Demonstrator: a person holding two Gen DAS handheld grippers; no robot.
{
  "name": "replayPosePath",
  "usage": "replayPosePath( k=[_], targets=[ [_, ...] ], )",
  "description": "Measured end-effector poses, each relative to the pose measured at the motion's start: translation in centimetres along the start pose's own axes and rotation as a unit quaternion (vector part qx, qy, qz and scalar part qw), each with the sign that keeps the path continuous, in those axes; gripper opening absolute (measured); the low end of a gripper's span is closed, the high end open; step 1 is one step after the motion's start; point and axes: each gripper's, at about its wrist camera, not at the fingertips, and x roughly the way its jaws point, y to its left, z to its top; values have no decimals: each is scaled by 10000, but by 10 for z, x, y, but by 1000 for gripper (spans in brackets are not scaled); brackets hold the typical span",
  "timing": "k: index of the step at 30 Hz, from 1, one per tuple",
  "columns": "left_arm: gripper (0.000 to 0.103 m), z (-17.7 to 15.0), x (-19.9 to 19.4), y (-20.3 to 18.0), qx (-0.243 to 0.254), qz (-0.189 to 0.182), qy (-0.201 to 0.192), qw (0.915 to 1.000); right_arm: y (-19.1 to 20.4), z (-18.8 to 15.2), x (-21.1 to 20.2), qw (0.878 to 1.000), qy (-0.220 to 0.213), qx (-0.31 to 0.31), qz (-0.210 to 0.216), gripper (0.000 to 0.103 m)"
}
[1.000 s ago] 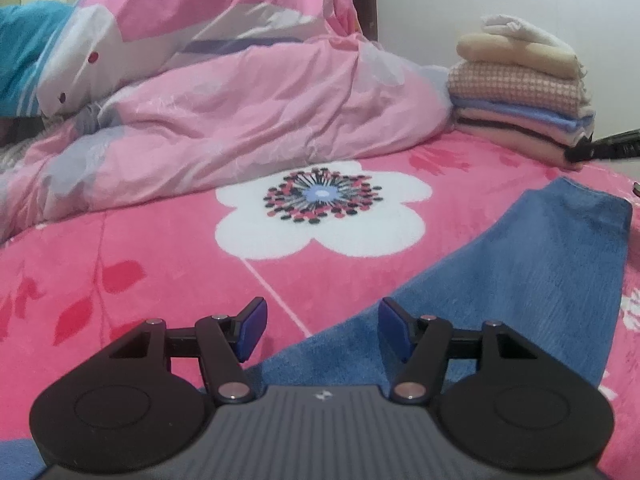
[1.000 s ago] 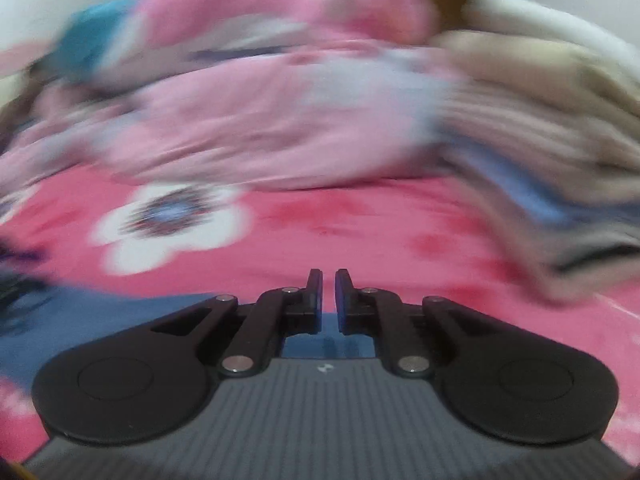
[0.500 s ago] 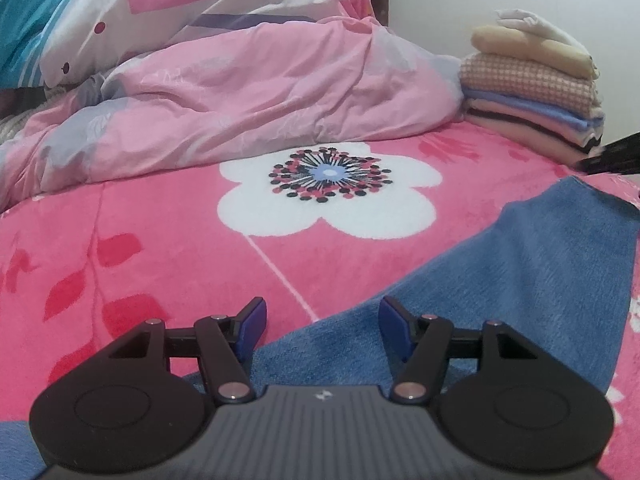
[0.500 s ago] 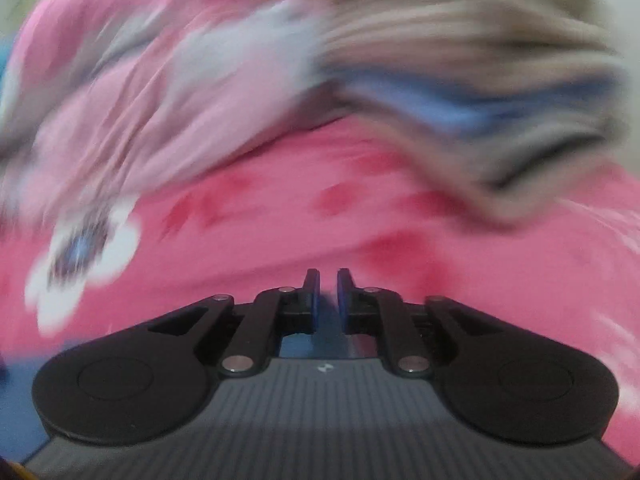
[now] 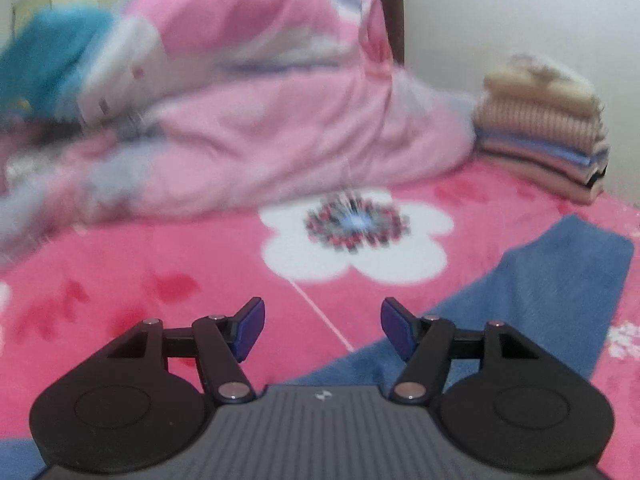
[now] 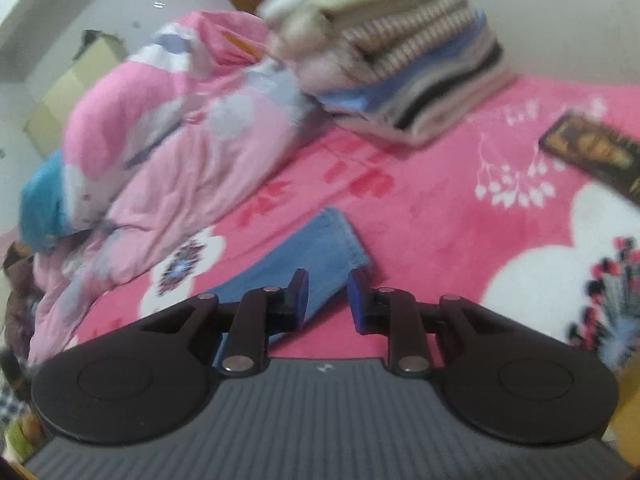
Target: Fold clothes
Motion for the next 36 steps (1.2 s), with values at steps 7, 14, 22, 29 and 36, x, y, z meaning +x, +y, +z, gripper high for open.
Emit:
replayPosePath(
  k=[7,14,22,29,36],
  targets=[
    [72,-20,-87,1,402,-464,-334,9976,60,-33,-66,9977,398,-387,400,36],
    [72,-78,-111,-72,1915,-1133,-466,9738,98,-111,-5,9799,1279,712,1356,42],
    [42,-106,-89,-103,2742,-778,-481,9573,109,-135,73,9789,894,1489,1079,35],
    [26,-105,-75,-95,2685,-749,-422,9594,91,-128,99,9665,674,2192,1152,22],
    [43,-97,-71,-89,2447,-1050,-332,9633,85,-120,102,9518,542,2527,1652,5]
  ],
)
